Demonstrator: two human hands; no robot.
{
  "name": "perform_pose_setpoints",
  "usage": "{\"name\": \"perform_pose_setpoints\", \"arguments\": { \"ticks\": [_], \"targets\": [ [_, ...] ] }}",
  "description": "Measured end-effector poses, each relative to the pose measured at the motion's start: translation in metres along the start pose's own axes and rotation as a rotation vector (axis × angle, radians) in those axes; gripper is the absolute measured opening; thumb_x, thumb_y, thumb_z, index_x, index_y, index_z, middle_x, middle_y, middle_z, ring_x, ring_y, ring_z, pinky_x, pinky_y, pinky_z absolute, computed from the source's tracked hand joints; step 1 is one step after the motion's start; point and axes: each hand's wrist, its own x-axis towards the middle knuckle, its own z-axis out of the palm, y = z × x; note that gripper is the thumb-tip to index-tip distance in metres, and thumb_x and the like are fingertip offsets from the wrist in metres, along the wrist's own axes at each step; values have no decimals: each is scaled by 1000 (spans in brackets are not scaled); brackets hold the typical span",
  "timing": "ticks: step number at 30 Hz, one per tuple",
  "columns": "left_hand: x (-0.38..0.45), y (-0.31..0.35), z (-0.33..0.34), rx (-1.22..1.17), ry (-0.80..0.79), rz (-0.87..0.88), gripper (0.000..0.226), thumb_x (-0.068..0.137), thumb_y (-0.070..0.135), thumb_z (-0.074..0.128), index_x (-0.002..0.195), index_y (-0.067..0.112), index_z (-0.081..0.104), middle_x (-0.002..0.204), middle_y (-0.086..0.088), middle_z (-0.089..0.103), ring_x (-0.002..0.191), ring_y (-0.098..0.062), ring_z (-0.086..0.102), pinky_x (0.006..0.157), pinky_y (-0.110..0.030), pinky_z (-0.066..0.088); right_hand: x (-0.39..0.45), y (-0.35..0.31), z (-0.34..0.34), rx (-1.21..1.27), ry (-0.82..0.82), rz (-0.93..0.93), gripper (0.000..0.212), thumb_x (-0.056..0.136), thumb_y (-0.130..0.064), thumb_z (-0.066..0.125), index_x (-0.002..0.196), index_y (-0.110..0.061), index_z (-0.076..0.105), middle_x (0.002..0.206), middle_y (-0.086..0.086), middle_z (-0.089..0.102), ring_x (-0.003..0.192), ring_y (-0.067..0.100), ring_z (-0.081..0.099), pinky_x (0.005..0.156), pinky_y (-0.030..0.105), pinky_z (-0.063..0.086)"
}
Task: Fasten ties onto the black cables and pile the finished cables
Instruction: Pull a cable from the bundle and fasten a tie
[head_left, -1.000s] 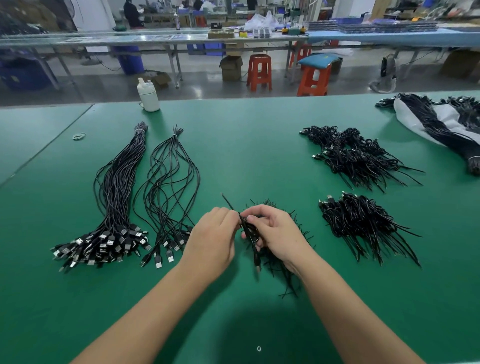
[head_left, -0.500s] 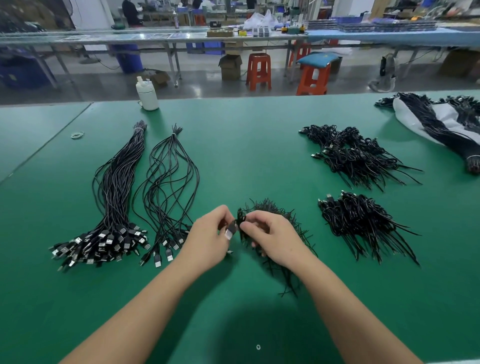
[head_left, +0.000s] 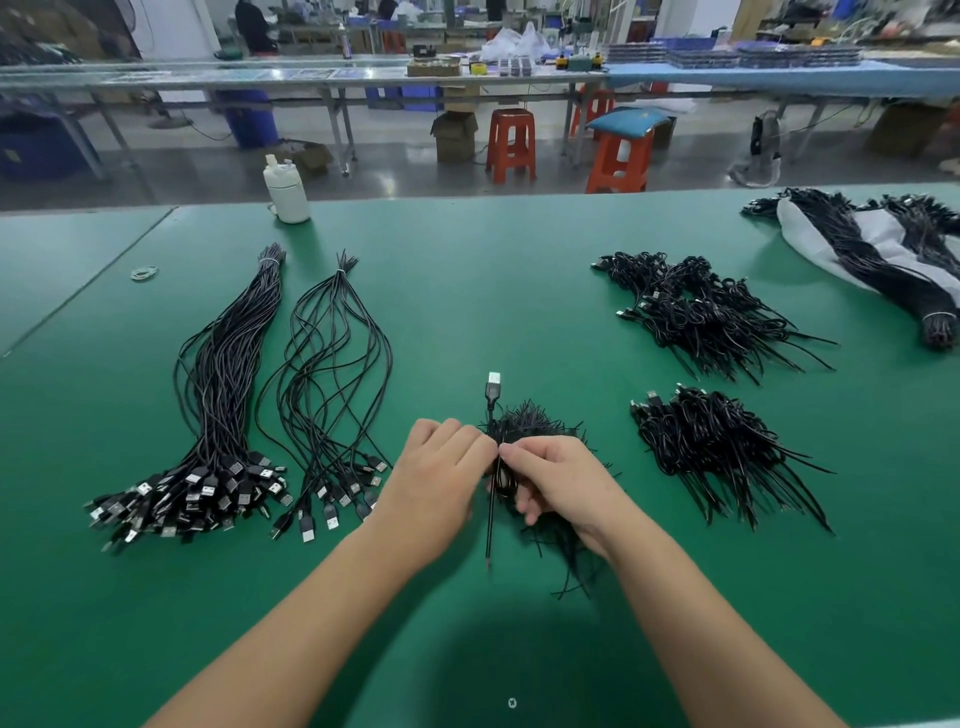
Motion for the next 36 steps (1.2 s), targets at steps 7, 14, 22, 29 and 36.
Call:
{"name": "perform_pose_setpoints", "arguments": {
  "ticks": [7,14,22,29,36],
  "targets": [
    [-2,-14,31,-173,-41,-200,28,96,25,54,123,14,56,103,0,65,91,-17,56,83,-36,48,2,-2,-24,-84,181,9,18,96,-27,63,87,-14,73,80,2,76,49,13,52,43,23,43],
    [-50,-68,73,67,-424,-582,44,99,30,49,140,12,46,138,-6,51,129,-24,46,108,-43,36,16,7,-105,-825,601,72,25,91,-41,65,70,-27,68,59,-10,65,51,7,60,46,20,40],
    [-69,-70,79,90,-329,-623,30,93,20,56,120,10,65,125,-5,63,124,-22,54,105,-43,38,36,20,-173,-1187,729,283,35,87,-30,63,62,-6,62,56,7,58,53,26,57,50,25,42],
    [-71,-71,78,62,-322,-638,30,93,19,56,121,10,65,128,-5,63,128,-21,52,108,-41,36,49,33,-171,-1325,667,317,44,89,-29,64,55,-11,43,53,4,49,47,19,44,46,22,29],
    [-72,-70,79,45,-294,-645,30,92,17,58,120,9,66,127,-8,65,128,-22,54,108,-42,37,53,45,-169,-1428,659,370,41,89,-41,67,71,-12,45,56,0,50,51,20,52,49,24,32]
  ]
}}
